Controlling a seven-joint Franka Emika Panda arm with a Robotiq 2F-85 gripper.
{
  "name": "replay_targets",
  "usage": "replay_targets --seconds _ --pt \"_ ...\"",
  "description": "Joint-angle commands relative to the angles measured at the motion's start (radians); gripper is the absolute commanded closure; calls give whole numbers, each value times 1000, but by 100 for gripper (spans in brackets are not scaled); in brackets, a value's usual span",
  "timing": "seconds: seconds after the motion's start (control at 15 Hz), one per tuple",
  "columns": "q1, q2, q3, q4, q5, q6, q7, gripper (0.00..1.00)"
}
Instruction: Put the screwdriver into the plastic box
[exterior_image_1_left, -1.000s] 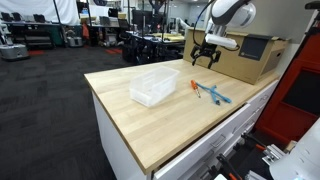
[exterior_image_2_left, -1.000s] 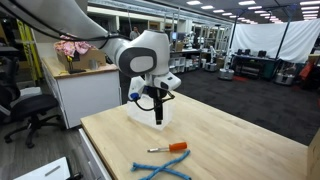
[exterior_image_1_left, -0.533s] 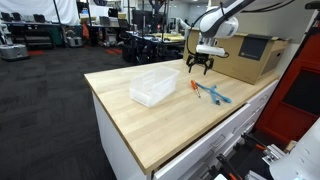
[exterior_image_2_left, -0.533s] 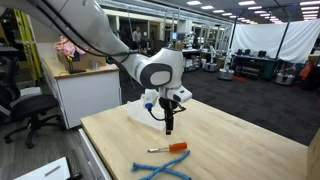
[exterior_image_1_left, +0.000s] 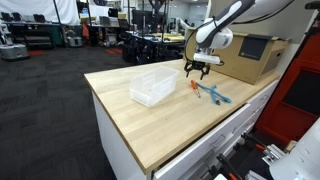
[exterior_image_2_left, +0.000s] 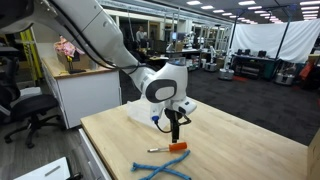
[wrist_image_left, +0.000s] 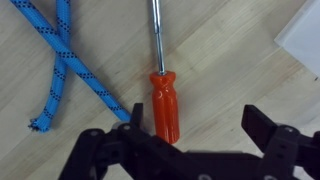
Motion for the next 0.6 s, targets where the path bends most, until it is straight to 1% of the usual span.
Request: replay_targets --seconds 0.0,0.27,0.33,0.4,0.47,0.53 --pt "-7 58 -6 16 58 56 -68 0" --pt "-9 91 -16 20 80 70 -103 0" --pt "-9 96 -19 20 79 69 -106 25" --pt "-7 99 -22 22 75 63 -108 26" --pt "-7 102 -24 23 74 62 -109 32" --pt "-8 105 -24 24 77 61 -111 40"
